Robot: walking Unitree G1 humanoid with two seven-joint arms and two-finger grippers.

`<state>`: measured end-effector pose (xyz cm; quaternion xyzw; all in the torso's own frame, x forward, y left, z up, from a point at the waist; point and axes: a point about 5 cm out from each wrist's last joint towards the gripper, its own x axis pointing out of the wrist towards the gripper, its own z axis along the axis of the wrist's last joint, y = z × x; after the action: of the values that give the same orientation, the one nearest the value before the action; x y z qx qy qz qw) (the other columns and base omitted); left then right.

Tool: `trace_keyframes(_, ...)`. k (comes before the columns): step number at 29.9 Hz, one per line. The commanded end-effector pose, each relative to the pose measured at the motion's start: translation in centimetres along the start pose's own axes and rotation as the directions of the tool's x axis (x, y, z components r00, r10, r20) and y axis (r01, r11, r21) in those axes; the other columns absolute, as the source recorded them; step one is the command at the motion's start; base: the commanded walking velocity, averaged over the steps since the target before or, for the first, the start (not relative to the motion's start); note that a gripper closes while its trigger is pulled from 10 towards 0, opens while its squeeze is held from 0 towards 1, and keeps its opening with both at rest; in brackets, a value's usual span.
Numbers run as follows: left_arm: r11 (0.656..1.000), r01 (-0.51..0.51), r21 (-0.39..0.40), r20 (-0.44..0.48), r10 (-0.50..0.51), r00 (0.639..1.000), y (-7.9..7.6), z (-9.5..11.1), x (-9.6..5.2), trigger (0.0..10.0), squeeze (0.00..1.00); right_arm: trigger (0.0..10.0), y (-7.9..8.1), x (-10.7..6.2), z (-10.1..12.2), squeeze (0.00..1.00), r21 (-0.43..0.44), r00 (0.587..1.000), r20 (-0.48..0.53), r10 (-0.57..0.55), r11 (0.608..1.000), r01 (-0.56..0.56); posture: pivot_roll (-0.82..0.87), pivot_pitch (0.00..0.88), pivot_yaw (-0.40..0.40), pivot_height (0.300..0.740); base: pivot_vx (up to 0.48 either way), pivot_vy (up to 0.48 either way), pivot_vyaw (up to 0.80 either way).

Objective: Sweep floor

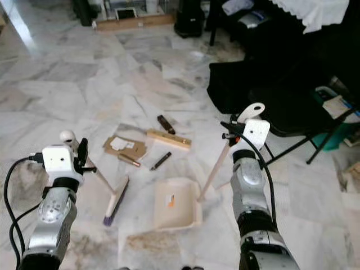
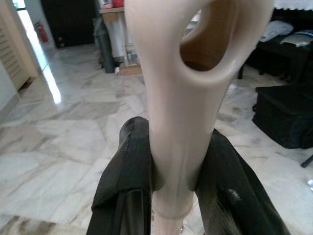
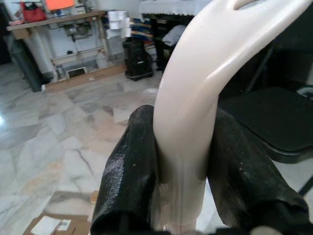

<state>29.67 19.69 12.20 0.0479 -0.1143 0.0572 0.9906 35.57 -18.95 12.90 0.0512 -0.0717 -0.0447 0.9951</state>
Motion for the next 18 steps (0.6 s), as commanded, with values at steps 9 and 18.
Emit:
trace_keyframes(9,1.0,0.012,-0.012,0.086,-0.011,0.996,-0.22,1.9,0.8,10.0,0.0,10.0,0.27,0.24,1.16,0.0,0.003,0.998,0.065,0.004,1.0,-0.005,0.06,0.139,-0.035,0.74,0.03,0.0,0.0)
trace_keyframes(18,1.0,-0.002,-0.012,0.096,0.003,0.995,0.07,2.05,0.78,10.0,0.0,10.0,0.91,0.26,1.35,0.0,-0.037,0.996,0.077,0.041,0.999,-0.038,0.07,0.132,-0.036,0.74,0.289,0.0,0.0)
